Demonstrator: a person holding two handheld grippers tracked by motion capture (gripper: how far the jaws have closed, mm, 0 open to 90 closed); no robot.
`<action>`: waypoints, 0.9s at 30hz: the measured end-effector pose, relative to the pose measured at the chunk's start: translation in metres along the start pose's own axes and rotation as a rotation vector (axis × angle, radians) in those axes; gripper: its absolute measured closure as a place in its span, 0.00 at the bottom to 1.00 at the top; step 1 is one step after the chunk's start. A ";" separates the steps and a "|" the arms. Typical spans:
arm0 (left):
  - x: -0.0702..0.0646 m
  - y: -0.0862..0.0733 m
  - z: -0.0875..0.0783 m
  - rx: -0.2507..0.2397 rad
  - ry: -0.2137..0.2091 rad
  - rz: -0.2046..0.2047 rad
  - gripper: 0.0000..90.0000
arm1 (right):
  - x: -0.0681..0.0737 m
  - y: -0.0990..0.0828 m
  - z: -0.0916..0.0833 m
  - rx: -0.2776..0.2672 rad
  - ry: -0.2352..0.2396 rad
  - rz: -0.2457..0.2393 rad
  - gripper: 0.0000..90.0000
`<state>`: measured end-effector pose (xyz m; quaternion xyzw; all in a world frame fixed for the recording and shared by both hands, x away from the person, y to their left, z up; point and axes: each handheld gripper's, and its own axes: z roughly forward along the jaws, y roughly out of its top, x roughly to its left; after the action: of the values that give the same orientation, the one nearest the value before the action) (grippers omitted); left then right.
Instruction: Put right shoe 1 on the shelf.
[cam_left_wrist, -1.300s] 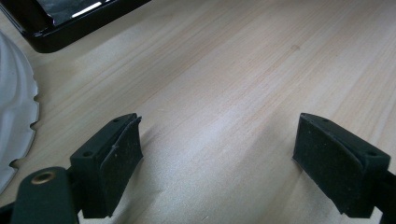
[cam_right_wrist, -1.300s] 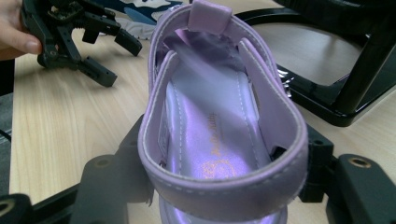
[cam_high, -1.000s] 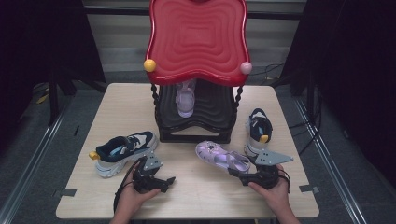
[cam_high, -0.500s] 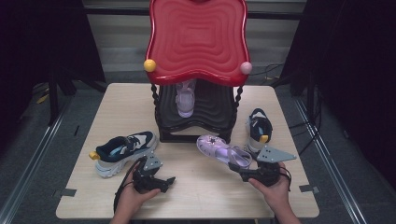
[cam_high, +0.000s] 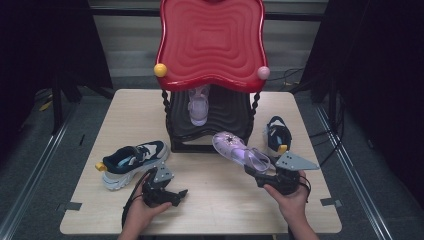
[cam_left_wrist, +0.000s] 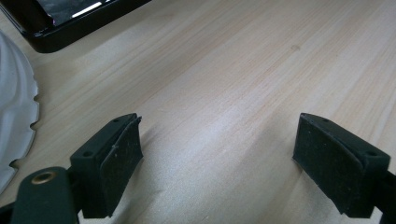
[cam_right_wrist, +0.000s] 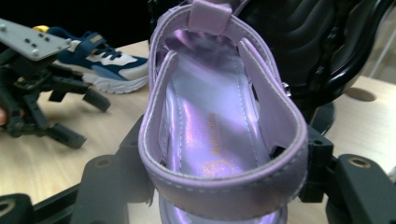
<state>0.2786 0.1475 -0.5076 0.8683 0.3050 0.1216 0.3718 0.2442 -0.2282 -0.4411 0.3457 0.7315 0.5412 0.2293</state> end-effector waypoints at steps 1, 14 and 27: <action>0.000 0.000 0.000 0.000 0.000 0.000 0.16 | 0.000 0.001 0.000 -0.002 -0.010 0.003 0.42; 0.000 0.000 0.000 0.000 0.000 0.000 0.16 | 0.005 0.011 0.010 -0.025 -0.122 0.002 0.42; 0.000 0.000 0.000 0.000 0.001 0.001 0.16 | 0.017 0.021 0.026 -0.035 -0.231 0.030 0.42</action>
<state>0.2786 0.1476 -0.5076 0.8684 0.3048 0.1219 0.3717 0.2570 -0.1950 -0.4285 0.4126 0.6854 0.5137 0.3099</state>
